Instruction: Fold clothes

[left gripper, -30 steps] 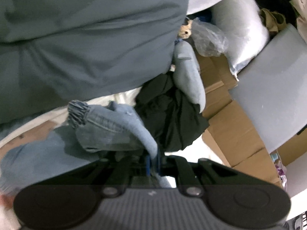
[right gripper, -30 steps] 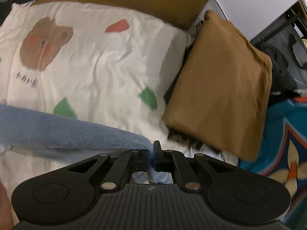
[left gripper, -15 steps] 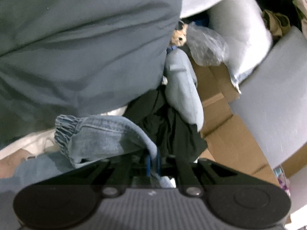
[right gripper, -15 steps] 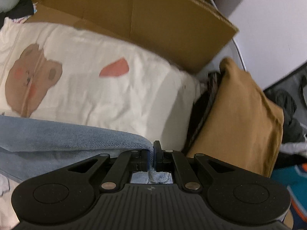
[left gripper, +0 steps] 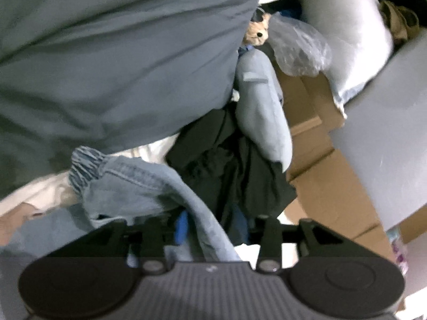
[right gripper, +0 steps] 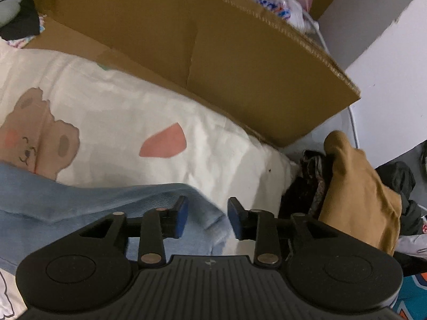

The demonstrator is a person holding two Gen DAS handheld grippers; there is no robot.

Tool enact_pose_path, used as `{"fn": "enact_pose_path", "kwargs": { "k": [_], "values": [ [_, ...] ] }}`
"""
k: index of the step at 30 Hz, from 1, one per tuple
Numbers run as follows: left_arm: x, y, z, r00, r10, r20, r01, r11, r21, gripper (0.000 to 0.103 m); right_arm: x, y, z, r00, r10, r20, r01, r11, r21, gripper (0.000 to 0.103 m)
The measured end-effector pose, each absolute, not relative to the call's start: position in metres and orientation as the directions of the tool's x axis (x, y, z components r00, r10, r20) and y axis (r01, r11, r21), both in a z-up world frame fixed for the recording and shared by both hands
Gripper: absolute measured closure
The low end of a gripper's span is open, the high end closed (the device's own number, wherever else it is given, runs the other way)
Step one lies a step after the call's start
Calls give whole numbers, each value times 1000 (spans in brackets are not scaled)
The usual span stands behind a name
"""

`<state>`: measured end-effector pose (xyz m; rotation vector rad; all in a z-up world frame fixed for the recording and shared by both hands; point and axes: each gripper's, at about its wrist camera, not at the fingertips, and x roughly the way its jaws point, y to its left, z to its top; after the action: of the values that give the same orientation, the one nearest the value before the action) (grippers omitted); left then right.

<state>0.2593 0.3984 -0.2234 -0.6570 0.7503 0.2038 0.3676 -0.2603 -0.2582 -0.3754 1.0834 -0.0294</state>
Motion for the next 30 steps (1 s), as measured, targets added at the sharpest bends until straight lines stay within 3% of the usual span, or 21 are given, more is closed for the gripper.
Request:
{"fn": "enact_pose_path", "kwargs": {
  "k": [3,7,17,30],
  "values": [
    [238,400,-221,704,-44,-709,-409,791,-456,60,355,-258,-252,483,-181,-857,-137,951,-278,59],
    [206,405,-209,689,-1,-725,-421,813,-402,50,330,-251,-247,488,-143,-861,-129,964,-233,59],
    [121,420,-194,580,88,-810,-527,798,-292,50,263,-222,-247,481,-32,-876,-119,988,-101,59],
    [65,411,-249,419,89,-904,-619,756,-213,50,195,-181,-256,428,89,-900,-155,988,24,59]
  ]
}}
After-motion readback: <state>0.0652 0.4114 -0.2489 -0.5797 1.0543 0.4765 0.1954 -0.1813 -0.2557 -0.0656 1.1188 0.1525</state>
